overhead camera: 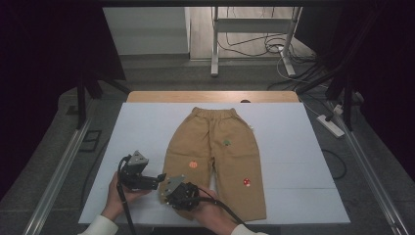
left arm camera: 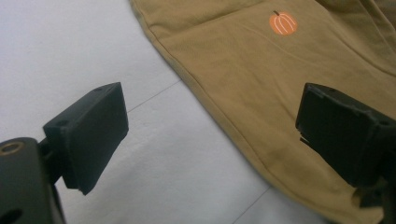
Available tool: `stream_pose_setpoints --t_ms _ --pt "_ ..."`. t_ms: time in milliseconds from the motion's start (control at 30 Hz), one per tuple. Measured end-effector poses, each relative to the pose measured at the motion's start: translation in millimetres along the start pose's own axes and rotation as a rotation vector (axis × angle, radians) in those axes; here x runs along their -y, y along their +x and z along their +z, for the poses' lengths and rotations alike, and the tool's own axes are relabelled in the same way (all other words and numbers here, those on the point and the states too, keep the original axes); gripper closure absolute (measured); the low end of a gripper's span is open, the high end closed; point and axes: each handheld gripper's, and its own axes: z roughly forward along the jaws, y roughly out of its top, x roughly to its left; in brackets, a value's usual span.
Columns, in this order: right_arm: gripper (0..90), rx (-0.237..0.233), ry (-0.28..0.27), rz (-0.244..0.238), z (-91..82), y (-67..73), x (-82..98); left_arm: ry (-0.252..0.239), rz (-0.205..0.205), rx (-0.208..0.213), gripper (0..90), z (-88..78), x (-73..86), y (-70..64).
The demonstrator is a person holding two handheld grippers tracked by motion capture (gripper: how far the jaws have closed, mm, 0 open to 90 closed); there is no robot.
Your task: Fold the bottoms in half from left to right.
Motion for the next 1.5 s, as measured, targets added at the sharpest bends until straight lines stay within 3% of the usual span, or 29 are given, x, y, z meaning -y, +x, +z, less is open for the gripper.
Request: stream_pose_setpoints --t_ms 33,100,400,667,967,1500 --pt "85.5 -0.034 -0.018 0.029 -4.8 -4.5 2.3 0.0 0.0 0.0 9.3 0.1 0.0 0.1" --pt "85.5 -0.038 -0.022 0.031 -6.2 -5.1 2.9 -0.001 -0.003 0.003 9.3 0.2 -0.4 0.3" --pt "85.5 -0.024 -0.044 -0.013 -15.8 1.8 3.9 -0.022 0.004 0.001 10.7 -2.0 -5.5 0.4" --pt "85.6 -0.029 -0.044 -0.027 -21.8 4.4 3.1 -0.033 -0.014 0.01 10.9 5.8 -22.8 7.4" --pt "85.6 -0.039 -0.055 -0.034 -24.3 7.3 6.5 -0.014 0.006 0.031 12.7 12.2 -37.6 10.1" --pt "85.6 -0.04 -0.054 -0.04 -24.1 8.6 8.8 0.017 0.002 0.045 12.4 34.6 -59.5 17.2"
